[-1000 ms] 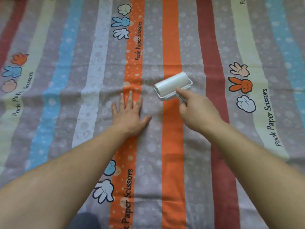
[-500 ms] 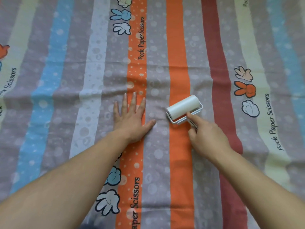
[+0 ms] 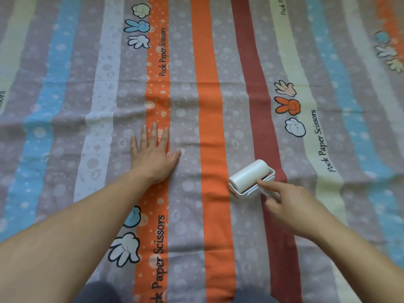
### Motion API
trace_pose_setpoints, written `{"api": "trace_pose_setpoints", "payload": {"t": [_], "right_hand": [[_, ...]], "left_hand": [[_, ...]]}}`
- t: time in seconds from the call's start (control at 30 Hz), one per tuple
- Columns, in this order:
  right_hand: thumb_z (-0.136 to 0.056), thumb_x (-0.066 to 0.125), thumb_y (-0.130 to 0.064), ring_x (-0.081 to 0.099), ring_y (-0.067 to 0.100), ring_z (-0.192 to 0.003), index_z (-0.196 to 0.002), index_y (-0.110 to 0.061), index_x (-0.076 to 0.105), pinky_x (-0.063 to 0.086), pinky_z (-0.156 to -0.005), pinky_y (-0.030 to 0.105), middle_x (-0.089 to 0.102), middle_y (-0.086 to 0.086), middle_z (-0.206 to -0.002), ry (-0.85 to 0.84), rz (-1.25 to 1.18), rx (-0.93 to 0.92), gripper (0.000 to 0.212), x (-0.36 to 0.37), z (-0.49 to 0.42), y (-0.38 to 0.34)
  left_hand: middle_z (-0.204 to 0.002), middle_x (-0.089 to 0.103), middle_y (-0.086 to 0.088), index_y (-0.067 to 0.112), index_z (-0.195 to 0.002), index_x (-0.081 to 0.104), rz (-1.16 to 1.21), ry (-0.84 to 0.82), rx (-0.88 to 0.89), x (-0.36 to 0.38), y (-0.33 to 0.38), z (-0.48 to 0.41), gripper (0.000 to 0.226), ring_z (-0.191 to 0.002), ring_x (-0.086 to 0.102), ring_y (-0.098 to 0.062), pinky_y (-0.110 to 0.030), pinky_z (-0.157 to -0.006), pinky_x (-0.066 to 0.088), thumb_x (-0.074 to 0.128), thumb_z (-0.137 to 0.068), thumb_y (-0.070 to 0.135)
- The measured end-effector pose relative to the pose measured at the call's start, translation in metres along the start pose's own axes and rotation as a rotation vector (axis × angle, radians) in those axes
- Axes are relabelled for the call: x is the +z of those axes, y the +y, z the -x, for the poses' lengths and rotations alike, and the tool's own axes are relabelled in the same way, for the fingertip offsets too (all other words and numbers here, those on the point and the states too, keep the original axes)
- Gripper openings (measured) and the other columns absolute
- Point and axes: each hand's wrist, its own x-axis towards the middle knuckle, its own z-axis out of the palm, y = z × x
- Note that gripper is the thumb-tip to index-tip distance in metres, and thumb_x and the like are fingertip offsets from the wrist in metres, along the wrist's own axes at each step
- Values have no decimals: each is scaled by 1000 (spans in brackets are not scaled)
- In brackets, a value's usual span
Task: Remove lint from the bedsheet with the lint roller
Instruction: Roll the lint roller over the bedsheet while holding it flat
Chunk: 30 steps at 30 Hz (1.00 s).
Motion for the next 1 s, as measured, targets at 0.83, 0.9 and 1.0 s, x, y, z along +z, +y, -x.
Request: {"api": "trace_pose_setpoints", "payload": {"t": [0.83, 0.9, 1.0], "right_hand": [[-88, 43, -16, 57, 35, -106, -134, -33, 45, 51, -87, 44, 61, 11, -122, 101, 79, -149, 49, 11, -120, -148], [-88, 43, -17, 57, 35, -107, -134, -33, 45, 50, -87, 43, 62, 11, -121, 88, 98, -147, 49, 12, -103, -133], [-90, 42, -21, 56, 34, -112, -143, -39, 38, 48, -85, 40, 60, 8, -127, 47, 112, -115, 56, 14, -73, -111]], "left_hand": [[-152, -51, 2, 36, -150, -35, 115, -209, 19, -5, -39, -16, 88, -137, -50, -24, -54, -112, -31, 23, -96, 74], [-151, -51, 2, 36, -150, -35, 116, -212, 16, -6, -38, -15, 88, -137, -50, -24, -54, -112, -31, 22, -95, 75], [-152, -51, 3, 35, -150, -35, 109, -206, 3, -6, -37, -14, 89, -137, -50, -24, -55, -112, -31, 21, -94, 77]]}}
